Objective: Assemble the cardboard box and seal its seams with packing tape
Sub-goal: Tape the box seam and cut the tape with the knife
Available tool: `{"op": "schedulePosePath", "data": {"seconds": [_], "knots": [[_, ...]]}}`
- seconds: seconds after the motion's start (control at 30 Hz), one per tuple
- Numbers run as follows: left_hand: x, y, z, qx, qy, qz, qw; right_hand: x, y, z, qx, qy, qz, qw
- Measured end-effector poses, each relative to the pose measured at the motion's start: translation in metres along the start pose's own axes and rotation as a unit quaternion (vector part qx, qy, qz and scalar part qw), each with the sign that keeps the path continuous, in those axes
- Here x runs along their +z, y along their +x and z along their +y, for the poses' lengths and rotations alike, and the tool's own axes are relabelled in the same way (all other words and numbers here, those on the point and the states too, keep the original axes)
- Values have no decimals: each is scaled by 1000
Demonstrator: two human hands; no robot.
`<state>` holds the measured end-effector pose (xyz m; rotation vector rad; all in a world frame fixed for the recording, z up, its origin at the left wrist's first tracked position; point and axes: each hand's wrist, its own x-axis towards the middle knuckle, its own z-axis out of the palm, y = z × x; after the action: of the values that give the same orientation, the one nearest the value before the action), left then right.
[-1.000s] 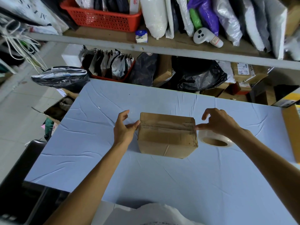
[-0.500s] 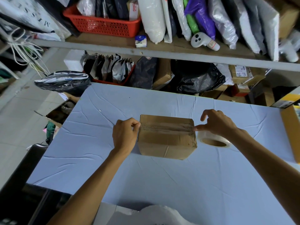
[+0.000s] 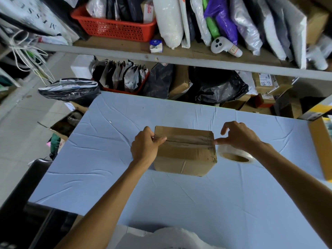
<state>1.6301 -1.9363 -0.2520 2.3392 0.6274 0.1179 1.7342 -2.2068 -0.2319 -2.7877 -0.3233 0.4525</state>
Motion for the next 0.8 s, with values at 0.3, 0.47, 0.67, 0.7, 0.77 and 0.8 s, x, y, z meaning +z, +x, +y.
{"op": "schedulePosePath", "data": {"seconds": [0.3,0.47,0.67,0.7,0.77,0.8], "knots": [[0,13,7,-4,-60,71,996,-15,-3,2,-1,112,-24,993],[2,17,3,-60,-106,50,991,-10,-1,5,-4,103,-58,993],[9,27,15,-53,-53,35,997,3,1,17,32,115,-54,991],[10,27,16,-54,-44,36,997,5,1,18,41,124,-48,990],[11,29,18,-60,-28,35,997,8,2,22,59,143,-40,987],[11,30,18,-64,-21,31,997,10,2,23,63,152,-38,986]]}}
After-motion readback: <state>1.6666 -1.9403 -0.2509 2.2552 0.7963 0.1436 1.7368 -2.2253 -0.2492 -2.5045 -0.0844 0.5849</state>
